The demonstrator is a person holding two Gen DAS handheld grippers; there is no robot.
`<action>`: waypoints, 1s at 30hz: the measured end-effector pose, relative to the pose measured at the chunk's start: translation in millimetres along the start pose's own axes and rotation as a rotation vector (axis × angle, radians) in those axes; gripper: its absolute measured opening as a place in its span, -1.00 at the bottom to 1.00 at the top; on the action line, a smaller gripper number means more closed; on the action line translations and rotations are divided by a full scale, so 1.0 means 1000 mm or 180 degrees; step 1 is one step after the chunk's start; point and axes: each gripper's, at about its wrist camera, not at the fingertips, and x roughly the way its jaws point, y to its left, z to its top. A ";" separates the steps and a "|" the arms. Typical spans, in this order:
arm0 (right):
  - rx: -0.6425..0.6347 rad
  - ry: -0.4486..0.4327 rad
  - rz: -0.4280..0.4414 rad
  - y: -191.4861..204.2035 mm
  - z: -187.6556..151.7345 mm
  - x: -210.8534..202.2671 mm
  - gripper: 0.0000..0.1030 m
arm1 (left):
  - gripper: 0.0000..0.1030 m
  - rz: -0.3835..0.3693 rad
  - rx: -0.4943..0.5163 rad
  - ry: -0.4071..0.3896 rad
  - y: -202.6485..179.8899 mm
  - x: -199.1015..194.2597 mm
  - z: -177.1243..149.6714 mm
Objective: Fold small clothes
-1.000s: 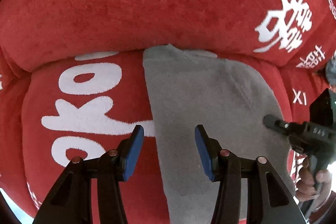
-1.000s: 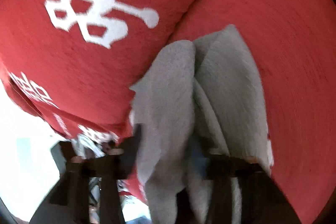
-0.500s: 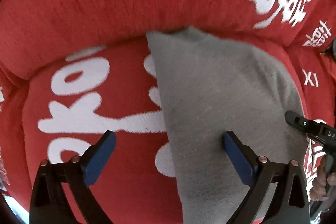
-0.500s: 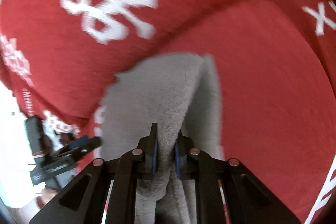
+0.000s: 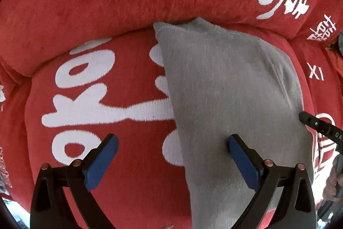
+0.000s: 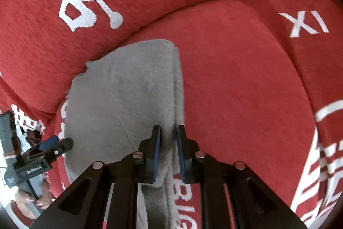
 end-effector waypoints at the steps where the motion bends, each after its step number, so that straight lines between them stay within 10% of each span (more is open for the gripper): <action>1: 0.0020 0.0009 -0.0040 -0.004 -0.002 -0.003 -0.69 | 0.98 -0.0011 -0.0008 0.0010 0.002 -0.001 -0.002; 5: 0.0109 0.0027 -0.0252 -0.008 -0.011 -0.020 -0.69 | 0.98 0.0010 0.0032 0.0020 0.001 -0.012 -0.009; 13: -0.0013 0.0166 0.0374 0.009 -0.048 -0.052 -0.12 | 0.98 -0.0090 0.0074 0.0148 -0.003 -0.020 -0.034; 14: -0.0085 0.0208 0.0332 0.014 -0.052 -0.051 -0.14 | 0.98 -0.0084 0.0071 0.0172 -0.005 -0.018 -0.037; 16: -0.0281 0.0272 0.0122 0.022 -0.061 -0.044 -0.82 | 0.98 -0.0032 0.0111 0.0224 -0.009 -0.010 -0.045; 30: -0.0509 0.0407 -0.0423 0.010 -0.078 -0.013 -0.85 | 0.98 0.0036 0.0223 0.0389 -0.012 0.005 -0.075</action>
